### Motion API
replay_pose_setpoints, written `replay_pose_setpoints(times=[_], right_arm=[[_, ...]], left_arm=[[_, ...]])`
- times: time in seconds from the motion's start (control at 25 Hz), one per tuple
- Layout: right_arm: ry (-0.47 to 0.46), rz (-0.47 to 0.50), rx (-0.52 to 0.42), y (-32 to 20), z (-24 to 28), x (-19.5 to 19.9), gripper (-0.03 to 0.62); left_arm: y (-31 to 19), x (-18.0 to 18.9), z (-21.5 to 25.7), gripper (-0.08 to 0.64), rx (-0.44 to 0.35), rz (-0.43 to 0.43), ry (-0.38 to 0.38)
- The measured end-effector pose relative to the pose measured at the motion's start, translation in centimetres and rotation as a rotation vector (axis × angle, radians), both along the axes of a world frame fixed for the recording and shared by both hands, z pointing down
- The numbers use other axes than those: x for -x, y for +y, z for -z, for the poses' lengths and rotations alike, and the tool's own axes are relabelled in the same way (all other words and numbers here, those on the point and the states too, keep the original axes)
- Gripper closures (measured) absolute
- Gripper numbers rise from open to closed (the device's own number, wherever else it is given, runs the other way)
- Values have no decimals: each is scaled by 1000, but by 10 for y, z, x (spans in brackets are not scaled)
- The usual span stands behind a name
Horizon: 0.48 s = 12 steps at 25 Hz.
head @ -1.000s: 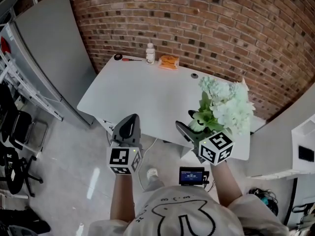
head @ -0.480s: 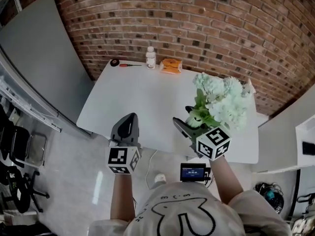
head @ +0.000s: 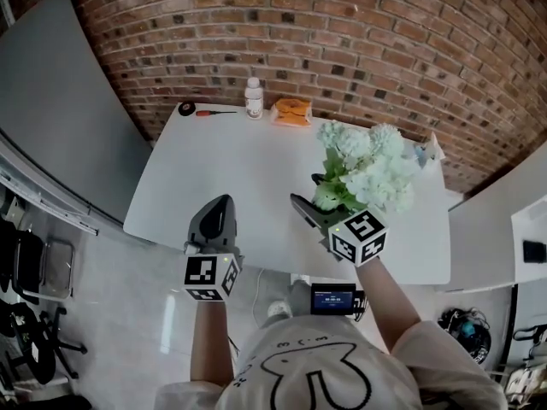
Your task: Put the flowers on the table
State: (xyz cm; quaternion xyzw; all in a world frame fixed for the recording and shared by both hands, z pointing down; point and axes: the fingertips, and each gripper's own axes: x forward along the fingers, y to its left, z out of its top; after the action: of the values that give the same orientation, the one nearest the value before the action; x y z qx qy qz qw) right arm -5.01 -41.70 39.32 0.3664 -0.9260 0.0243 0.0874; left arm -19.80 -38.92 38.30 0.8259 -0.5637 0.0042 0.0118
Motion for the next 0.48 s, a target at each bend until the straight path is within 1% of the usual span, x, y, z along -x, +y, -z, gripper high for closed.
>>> replay_pose_setpoints(times=[0.2, 0.32, 0.48], right_arm=[[6, 21, -15, -21, -12, 6, 322], [8, 40, -26, -32, -24, 9, 322], [-4, 48, -39, -44, -42, 10, 322]], left_arm=[[-15, 1, -6, 551, -1, 9, -3], [-24, 4, -9, 551, -6, 30, 1], [-31, 4, -14, 551, -8, 43, -3]])
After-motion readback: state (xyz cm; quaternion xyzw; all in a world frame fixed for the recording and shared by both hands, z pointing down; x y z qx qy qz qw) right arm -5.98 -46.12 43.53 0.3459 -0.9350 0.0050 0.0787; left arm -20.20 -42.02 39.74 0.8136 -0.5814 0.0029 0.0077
